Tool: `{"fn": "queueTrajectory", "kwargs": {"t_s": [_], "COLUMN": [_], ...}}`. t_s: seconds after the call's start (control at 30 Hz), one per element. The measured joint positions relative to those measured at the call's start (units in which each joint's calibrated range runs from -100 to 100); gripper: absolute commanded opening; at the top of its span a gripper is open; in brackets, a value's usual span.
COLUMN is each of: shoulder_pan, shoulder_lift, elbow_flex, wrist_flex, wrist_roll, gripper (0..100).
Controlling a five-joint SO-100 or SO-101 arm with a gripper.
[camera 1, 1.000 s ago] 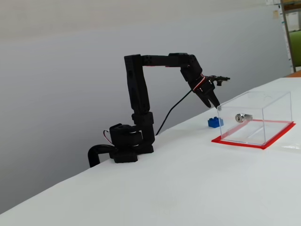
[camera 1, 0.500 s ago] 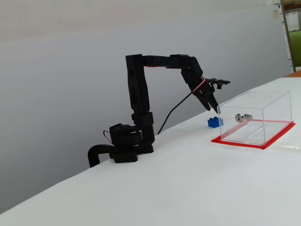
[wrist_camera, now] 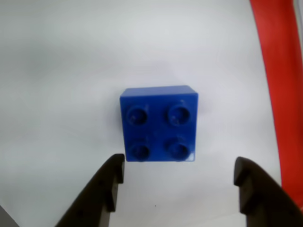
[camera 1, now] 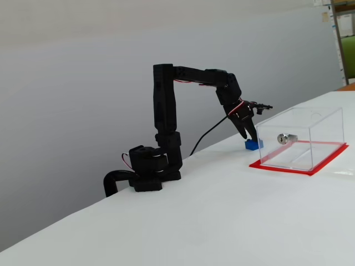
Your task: Pick the blue lego brick and place it into the transparent box
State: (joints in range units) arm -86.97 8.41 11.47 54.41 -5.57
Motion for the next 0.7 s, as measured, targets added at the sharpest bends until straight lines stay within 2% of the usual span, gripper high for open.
{"fn": "queueTrajectory", "kwargs": {"t_s": [0.7], "shoulder_pan": [0.00], "shoulder_lift": [9.30], "elbow_flex": [-8.21], "wrist_flex": [0.00], "wrist_roll": [0.00], "gripper": [25]}}
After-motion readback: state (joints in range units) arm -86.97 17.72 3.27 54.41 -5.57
